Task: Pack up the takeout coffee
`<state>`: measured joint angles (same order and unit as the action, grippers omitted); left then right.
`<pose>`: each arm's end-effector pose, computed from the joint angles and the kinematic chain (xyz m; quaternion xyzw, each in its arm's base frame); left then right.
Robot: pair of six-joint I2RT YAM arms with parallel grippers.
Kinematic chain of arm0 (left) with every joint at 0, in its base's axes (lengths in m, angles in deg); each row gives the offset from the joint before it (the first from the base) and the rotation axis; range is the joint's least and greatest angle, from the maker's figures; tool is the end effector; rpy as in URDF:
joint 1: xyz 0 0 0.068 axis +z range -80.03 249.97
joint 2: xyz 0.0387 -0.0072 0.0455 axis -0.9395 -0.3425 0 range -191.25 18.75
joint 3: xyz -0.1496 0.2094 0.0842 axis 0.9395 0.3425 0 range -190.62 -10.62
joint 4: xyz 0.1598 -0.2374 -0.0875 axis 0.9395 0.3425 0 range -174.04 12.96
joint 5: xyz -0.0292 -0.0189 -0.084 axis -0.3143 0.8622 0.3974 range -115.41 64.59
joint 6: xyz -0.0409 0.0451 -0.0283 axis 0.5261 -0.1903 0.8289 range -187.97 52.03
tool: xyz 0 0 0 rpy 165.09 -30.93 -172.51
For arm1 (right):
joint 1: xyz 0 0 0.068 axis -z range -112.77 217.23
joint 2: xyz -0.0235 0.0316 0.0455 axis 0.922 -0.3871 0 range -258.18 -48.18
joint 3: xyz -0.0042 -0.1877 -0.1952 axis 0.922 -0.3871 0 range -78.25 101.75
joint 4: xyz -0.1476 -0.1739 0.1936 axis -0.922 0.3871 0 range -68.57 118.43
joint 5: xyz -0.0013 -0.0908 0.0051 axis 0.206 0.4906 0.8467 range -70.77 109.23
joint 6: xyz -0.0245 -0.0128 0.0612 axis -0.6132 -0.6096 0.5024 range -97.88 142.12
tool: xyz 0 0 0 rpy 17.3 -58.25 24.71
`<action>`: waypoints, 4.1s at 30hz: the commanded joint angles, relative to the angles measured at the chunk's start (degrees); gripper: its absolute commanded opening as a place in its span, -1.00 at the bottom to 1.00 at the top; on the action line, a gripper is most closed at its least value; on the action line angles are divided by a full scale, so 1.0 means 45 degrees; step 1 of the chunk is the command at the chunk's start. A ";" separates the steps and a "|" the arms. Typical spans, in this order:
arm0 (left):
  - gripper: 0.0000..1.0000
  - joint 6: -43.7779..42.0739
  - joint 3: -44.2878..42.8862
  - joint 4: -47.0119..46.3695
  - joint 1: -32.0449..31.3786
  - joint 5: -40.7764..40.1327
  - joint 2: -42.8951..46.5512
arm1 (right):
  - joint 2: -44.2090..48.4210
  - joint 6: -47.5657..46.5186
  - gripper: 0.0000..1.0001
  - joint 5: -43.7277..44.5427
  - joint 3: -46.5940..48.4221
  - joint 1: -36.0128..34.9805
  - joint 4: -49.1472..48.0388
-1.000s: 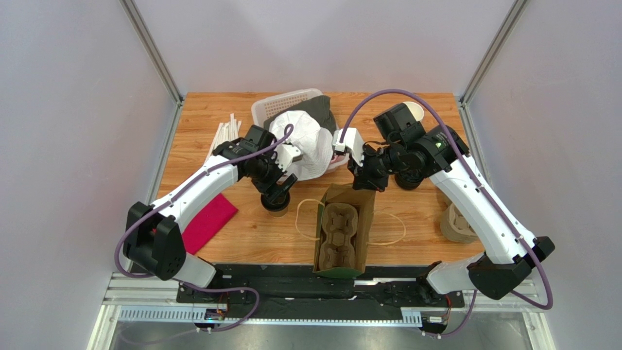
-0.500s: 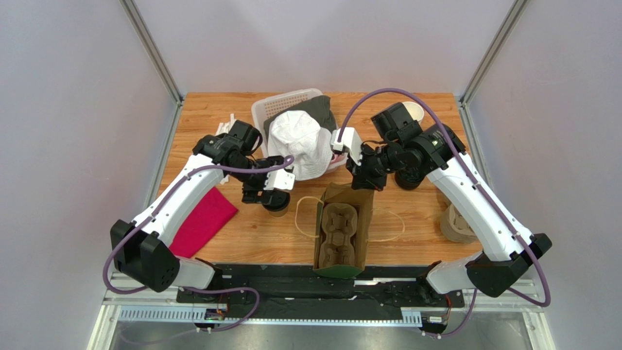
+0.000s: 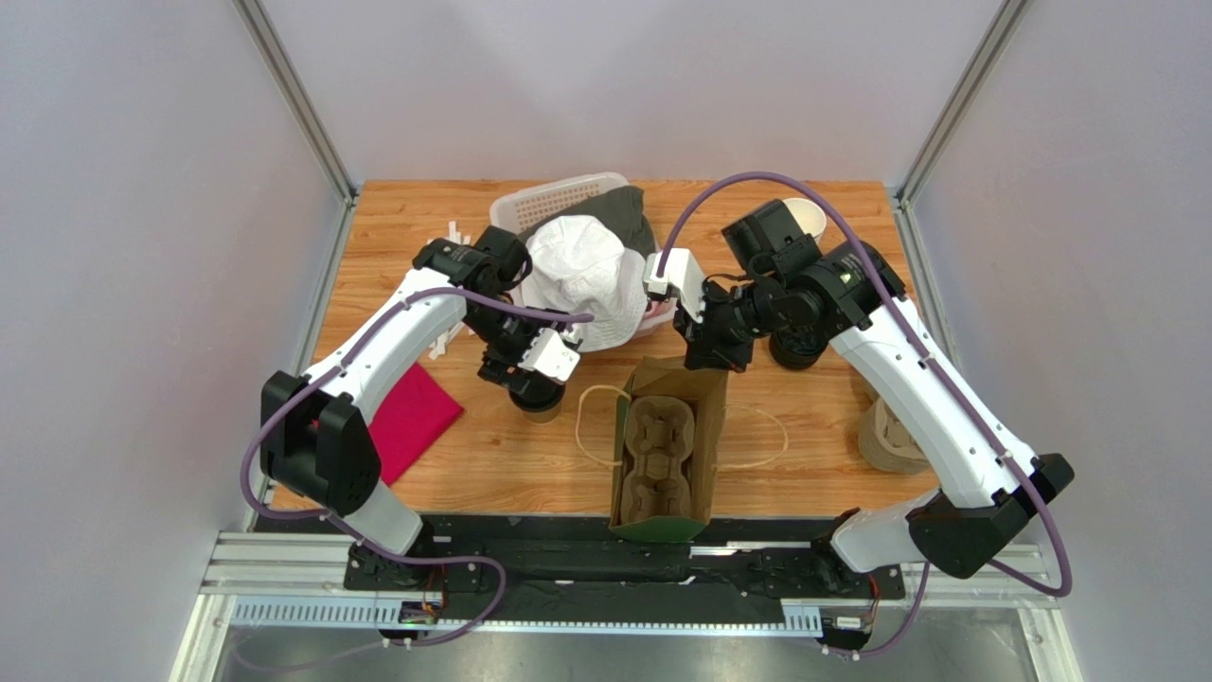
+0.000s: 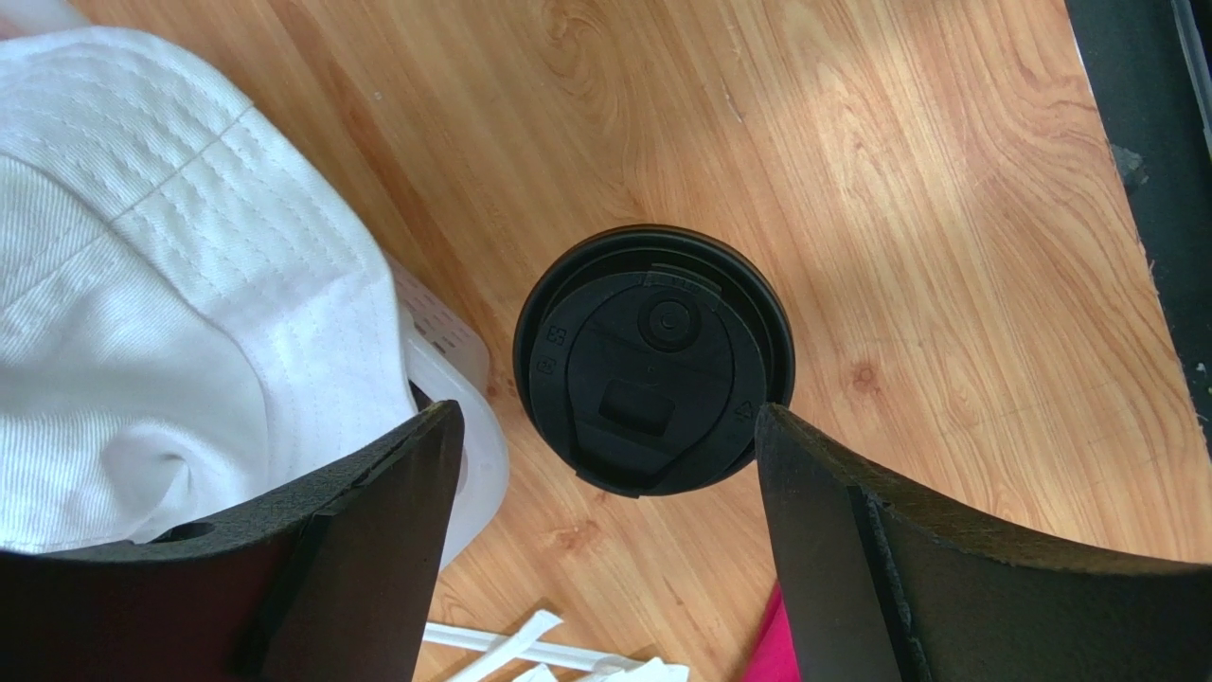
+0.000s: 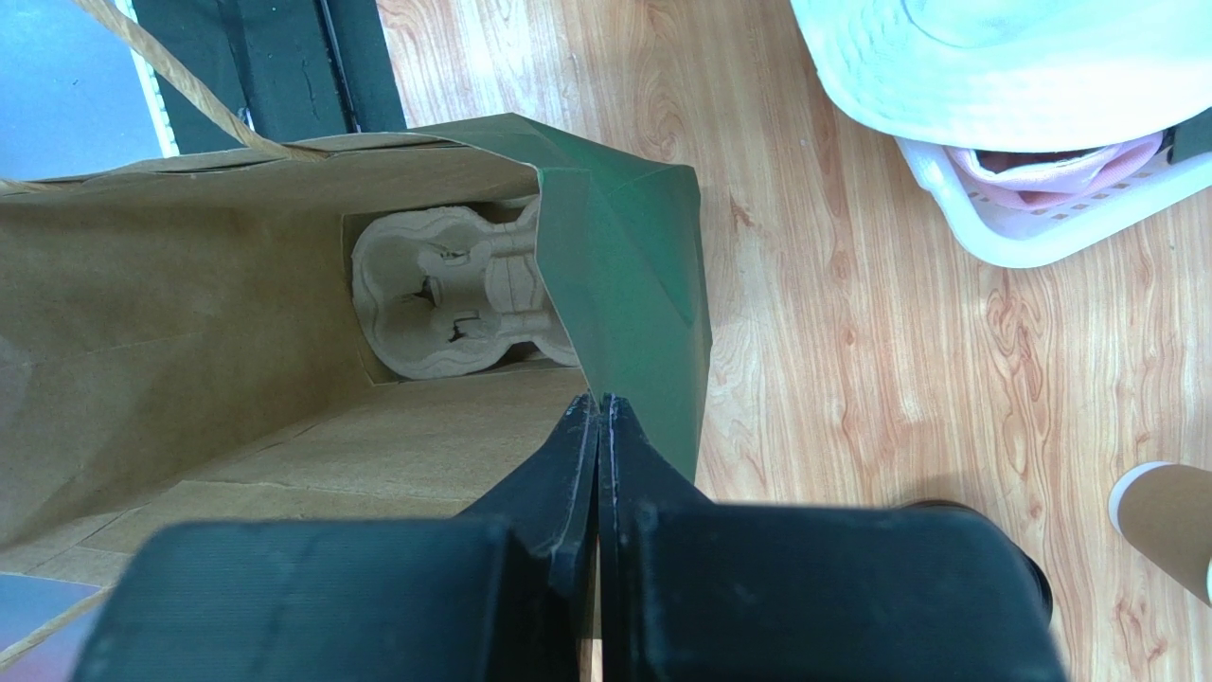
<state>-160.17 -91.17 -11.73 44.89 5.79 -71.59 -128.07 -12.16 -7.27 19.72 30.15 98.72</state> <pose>0.2863 -0.1646 0.2673 0.8301 0.4842 -0.1869 0.2036 0.2160 0.1931 0.4121 -0.5968 0.7268 0.2272 0.2529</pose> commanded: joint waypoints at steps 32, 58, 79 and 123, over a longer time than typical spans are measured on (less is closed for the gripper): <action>0.86 -0.1190 0.0635 0.0161 -0.0188 0.0039 -0.0743 | -0.0487 -0.0057 -1.00 -0.0048 0.0709 -0.0041 0.0557; 0.63 -0.1014 0.1318 -0.0561 -0.0247 -0.0371 -0.0901 | -0.0643 -0.0096 -1.00 0.0010 0.0963 -0.0041 0.0772; -0.08 0.1717 -0.0340 0.1410 -0.0169 0.0449 0.2747 | -0.0312 0.0332 -1.00 0.0342 0.0845 0.0193 0.0440; -0.23 1.1701 -0.5696 -0.0130 -1.1126 -0.7285 0.0682 | 0.0411 0.3068 -1.00 0.0382 0.0573 0.0213 -0.1064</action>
<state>-107.08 -120.55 -8.25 -4.96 -22.99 -70.67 -128.64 0.78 -2.75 22.70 30.78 96.12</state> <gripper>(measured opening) 0.770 0.005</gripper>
